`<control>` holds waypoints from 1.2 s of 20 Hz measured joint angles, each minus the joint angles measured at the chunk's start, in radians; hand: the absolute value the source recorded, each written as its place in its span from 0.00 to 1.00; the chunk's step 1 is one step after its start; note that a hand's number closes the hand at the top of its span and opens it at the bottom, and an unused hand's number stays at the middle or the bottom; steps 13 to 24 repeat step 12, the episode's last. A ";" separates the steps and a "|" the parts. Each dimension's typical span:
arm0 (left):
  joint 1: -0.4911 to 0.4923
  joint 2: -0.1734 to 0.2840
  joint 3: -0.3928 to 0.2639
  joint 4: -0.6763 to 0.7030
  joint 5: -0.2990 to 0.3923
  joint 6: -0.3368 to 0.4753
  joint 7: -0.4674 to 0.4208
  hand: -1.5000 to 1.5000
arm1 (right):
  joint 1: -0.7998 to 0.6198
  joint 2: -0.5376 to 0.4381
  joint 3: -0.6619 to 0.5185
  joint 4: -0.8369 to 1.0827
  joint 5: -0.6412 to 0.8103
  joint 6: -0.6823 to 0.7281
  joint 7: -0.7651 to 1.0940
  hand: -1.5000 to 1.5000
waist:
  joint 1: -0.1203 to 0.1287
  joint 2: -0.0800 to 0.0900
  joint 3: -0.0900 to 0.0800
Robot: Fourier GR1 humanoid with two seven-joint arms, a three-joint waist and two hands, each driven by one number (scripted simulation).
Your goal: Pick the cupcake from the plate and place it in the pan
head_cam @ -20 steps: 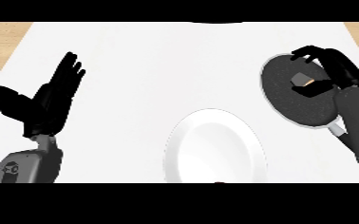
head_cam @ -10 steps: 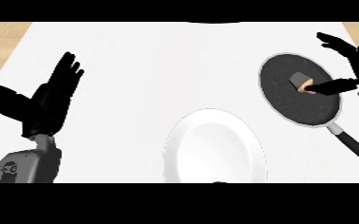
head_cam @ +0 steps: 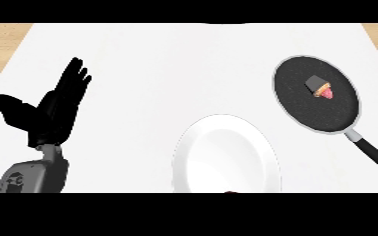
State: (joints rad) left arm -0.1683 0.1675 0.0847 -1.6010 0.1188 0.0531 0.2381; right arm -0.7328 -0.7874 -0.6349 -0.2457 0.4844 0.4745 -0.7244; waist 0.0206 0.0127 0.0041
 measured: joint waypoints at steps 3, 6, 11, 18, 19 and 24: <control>-0.007 0.003 0.007 0.010 -0.004 0.004 -0.002 0.50 | 0.036 -0.049 -0.009 0.012 -0.028 0.065 0.008 0.00 | -0.007 -0.001 0.001; 0.001 -0.003 0.005 0.003 -0.006 0.009 -0.005 0.50 | 0.080 -0.085 -0.004 0.005 -0.043 0.093 -0.001 0.00 | -0.008 -0.002 0.002; 0.000 0.002 0.010 0.004 0.000 0.003 -0.002 0.50 | 0.124 -0.124 -0.001 -0.012 -0.074 0.106 -0.009 0.00 | -0.008 -0.002 0.002; 0.000 0.001 0.011 0.006 -0.001 0.003 -0.005 0.50 | 0.129 -0.127 0.002 -0.016 -0.077 0.104 -0.010 0.00 | -0.006 -0.001 0.002; 0.000 0.001 0.011 0.006 -0.001 0.003 -0.005 0.50 | 0.129 -0.127 0.002 -0.016 -0.077 0.104 -0.010 0.00 | -0.006 -0.001 0.002; 0.000 0.001 0.011 0.006 -0.001 0.003 -0.005 0.50 | 0.129 -0.127 0.002 -0.016 -0.077 0.104 -0.010 0.00 | -0.006 -0.001 0.002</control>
